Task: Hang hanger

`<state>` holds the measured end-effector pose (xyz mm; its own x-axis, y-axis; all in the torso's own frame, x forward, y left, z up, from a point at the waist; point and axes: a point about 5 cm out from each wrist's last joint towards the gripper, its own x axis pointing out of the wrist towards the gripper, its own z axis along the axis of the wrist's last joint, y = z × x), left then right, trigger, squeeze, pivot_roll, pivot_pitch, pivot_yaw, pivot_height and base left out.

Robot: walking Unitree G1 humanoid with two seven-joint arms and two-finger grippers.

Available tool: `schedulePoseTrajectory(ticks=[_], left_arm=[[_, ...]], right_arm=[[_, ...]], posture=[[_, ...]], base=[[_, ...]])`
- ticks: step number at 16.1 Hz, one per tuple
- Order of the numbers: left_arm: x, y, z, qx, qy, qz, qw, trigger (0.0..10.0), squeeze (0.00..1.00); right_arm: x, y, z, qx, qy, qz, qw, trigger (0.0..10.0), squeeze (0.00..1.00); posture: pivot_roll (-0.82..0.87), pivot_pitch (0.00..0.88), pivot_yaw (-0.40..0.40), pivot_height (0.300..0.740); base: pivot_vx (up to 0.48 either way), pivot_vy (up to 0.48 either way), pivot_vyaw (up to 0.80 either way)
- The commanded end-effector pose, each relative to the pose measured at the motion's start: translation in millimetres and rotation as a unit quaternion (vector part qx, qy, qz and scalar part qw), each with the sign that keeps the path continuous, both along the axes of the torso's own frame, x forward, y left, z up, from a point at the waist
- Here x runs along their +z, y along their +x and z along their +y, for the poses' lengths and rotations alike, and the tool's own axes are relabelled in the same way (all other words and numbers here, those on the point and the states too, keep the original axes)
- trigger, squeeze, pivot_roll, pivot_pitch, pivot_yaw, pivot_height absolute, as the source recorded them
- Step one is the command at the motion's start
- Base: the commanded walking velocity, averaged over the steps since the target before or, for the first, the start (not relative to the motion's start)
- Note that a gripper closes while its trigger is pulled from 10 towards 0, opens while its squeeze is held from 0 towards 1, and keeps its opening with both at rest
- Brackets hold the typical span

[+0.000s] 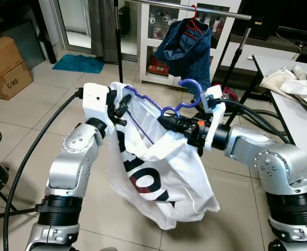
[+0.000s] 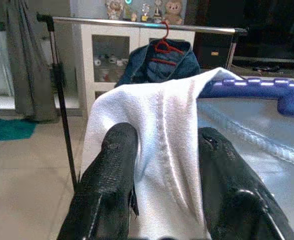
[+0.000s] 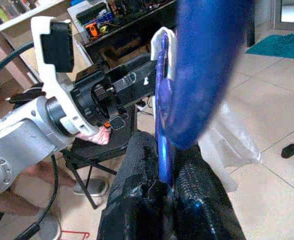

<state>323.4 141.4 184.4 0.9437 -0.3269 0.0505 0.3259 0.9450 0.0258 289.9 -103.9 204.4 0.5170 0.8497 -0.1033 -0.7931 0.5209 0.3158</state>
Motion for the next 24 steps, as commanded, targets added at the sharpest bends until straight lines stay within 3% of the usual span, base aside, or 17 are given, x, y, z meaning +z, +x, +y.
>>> schedulePoseTrajectory(ticks=[1, 12, 15, 17, 18, 20, 24], left_arm=[[-4.1, -0.4, -10.3, -0.018, 0.003, 0.007, 1.0, 0.0, 0.0], [-3.3, 1.5, -6.0, 0.024, 0.045, -0.034, 0.998, 0.0, 0.0], [1.0, 0.4, -3.1, 0.034, 0.081, -0.068, 0.994, 0.0, 0.0], [1.0, -4.6, -5.7, 0.014, 0.131, -0.098, 0.986, 0.0, 0.0], [-2.3, -9.8, -5.8, 0.013, 0.131, -0.1, 0.986, 0.0, 0.0], [-4.3, -13.4, -3.4, 0.027, 0.081, -0.09, 0.992, 0.0, 0.0], [2.6, -14.1, -6.5, 0.014, 0.057, -0.109, 0.992, 0.0, 0.0]], right_arm=[[17.3, 2.0, 1.8, 0.007, 0.022, -0.03, 0.999, 10.0, 0.0], [17.8, 5.7, 0.1, -0.002, 0.025, -0.026, 0.999, 10.0, 0.0], [17.9, 6.9, 0.2, -0.008, 0.031, -0.023, 0.999, 10.0, 0.0], [15.7, 11.4, -1.6, -0.029, 0.027, -0.015, 0.999, 10.0, 0.0], [11.0, 18.5, -5.8, -0.063, 0.014, -0.003, 0.998, 10.0, 0.0], [6.0, 27.7, -11.8, -0.106, 0.004, 0.008, 0.994, 10.0, 0.0], [-3.3, 28.7, -5.8, -0.106, -0.057, -0.001, 0.993, 10.0, 0.0]], posture=[[0.05, 0.0, -0.055, 0.74], [0.05, 0.0, -0.056, 0.74], [0.05, 0.0, -0.053, 0.74], [0.05, 0.0, -0.052, 0.74], [0.05, 0.0, -0.055, 0.74], [0.04, 0.0, -0.059, 0.74], [0.05, 0.0, -0.074, 0.74]], base=[[0.0, 0.0, 0.0], [0.0, 0.0, 0.0], [0.0, 0.0, 0.0], [0.0, 0.0, 0.0], [0.0, 0.0, 0.0], [0.0, 0.0, 0.0], [0.0, 0.0, 0.0]])
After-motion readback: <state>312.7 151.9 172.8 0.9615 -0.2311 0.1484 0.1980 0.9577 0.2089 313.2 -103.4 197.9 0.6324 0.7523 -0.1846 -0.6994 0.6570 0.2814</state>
